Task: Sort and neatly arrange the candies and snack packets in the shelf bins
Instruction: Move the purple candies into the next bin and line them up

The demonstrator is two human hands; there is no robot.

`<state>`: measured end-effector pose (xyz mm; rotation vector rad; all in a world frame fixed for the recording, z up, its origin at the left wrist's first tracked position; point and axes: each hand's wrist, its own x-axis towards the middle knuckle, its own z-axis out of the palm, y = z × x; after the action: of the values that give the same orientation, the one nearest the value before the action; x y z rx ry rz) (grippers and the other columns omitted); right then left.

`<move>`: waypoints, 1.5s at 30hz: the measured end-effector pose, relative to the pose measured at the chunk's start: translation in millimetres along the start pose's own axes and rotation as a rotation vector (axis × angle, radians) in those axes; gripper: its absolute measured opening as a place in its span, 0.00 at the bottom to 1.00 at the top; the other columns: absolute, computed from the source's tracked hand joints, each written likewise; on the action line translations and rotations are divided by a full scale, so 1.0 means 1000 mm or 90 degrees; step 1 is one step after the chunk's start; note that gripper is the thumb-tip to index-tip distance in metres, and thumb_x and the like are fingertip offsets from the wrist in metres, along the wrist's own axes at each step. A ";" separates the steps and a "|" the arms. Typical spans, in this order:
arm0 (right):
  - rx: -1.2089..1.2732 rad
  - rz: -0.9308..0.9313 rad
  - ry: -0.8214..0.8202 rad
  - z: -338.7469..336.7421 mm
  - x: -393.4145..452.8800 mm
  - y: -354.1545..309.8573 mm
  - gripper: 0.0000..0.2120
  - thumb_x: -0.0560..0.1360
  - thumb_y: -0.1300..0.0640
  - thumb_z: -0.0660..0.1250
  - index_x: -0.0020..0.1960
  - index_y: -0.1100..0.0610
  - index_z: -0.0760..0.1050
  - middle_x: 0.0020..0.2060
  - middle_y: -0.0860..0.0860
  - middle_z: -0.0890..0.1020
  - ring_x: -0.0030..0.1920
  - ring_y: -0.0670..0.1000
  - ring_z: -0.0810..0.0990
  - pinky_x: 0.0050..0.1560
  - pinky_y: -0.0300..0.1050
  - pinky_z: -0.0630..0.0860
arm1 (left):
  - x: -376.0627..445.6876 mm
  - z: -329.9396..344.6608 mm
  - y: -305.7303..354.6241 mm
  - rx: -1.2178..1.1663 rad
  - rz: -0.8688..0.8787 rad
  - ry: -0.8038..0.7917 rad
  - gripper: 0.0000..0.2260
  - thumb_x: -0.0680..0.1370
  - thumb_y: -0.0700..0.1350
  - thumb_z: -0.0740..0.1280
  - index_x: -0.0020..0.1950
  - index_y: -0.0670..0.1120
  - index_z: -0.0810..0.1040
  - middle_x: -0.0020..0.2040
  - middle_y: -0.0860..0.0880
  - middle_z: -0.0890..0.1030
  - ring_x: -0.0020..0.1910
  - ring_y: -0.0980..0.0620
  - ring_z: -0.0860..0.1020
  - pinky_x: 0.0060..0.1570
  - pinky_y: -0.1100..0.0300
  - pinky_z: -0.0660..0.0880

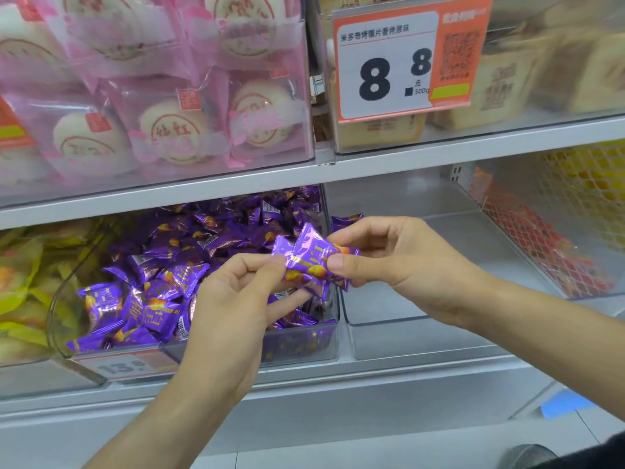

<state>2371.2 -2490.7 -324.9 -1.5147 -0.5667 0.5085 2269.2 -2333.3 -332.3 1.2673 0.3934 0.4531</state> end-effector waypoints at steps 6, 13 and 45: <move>-0.075 -0.056 -0.030 0.002 -0.003 0.000 0.18 0.63 0.54 0.77 0.50 0.58 0.81 0.43 0.52 0.85 0.41 0.51 0.81 0.43 0.45 0.80 | -0.005 0.005 -0.001 -0.003 0.035 -0.053 0.16 0.75 0.49 0.66 0.48 0.35 0.78 0.44 0.40 0.85 0.46 0.44 0.85 0.48 0.48 0.82; -0.127 -0.069 -0.110 -0.001 -0.004 -0.007 0.22 0.63 0.57 0.79 0.55 0.57 0.80 0.48 0.54 0.86 0.48 0.54 0.84 0.57 0.53 0.81 | -0.005 0.002 -0.007 0.064 0.120 -0.068 0.09 0.72 0.45 0.68 0.45 0.39 0.80 0.40 0.44 0.85 0.41 0.48 0.84 0.46 0.54 0.82; -0.437 0.099 0.112 -0.070 0.137 0.102 0.24 0.67 0.63 0.78 0.55 0.51 0.68 0.47 0.47 0.75 0.47 0.47 0.74 0.51 0.40 0.72 | 0.017 -0.008 -0.048 0.582 0.284 -0.223 0.31 0.68 0.52 0.78 0.68 0.60 0.68 0.61 0.66 0.72 0.60 0.70 0.70 0.55 0.81 0.64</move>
<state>2525.9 -2458.0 -421.3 -2.2451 -0.5116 0.3013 2284.7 -2328.5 -381.5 2.3054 -0.0125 0.4206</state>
